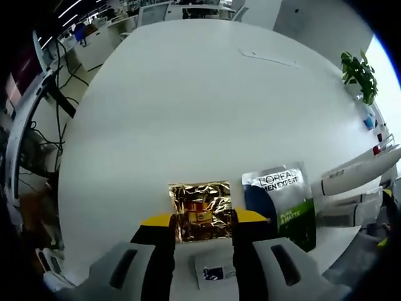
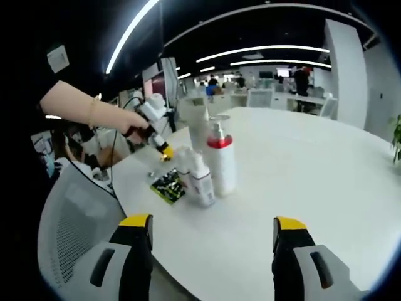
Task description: Arrange the skincare products in the storage area until every visible bottle or jar stands upright without overlapping.
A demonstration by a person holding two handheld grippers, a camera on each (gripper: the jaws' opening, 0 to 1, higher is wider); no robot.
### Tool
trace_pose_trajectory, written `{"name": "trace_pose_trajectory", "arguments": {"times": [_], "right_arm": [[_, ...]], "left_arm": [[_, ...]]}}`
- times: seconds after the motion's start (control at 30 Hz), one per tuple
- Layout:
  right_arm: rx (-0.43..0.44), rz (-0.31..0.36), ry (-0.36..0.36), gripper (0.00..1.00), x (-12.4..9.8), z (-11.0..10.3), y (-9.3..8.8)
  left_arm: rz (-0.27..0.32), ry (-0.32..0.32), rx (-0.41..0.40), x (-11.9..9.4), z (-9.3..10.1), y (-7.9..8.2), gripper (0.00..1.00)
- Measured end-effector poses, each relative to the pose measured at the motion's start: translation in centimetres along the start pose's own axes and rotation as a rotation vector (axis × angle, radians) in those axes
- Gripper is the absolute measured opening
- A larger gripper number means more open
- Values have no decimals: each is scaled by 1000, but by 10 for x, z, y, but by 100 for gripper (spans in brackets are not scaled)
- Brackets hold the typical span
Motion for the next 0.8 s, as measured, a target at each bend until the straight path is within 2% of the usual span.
{"name": "trace_pose_trajectory", "arguments": {"times": [0.17,0.37,0.8], "right_arm": [[2,-1,-6,82,-1,1,0],[1,3,-10,81,-1,1,1],[4,3,-8,81,-2,1,2]], "left_arm": [[-10,-4,0,2,7,0,31],[-21,16,-44,7,8,-2,31],[-33,25,-37,11,12,-3,33]]}}
Point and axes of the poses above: the point that each gripper's makers call its tool centre point, and the gripper's own axes: x roughly forward along the fingers, z roughly to its right, y roughly out of its top, the point moved 9 cm from there along -x, roughly backward along the fingers, and after that the axes turned 7 degrees about z, right-handed, at the moved point
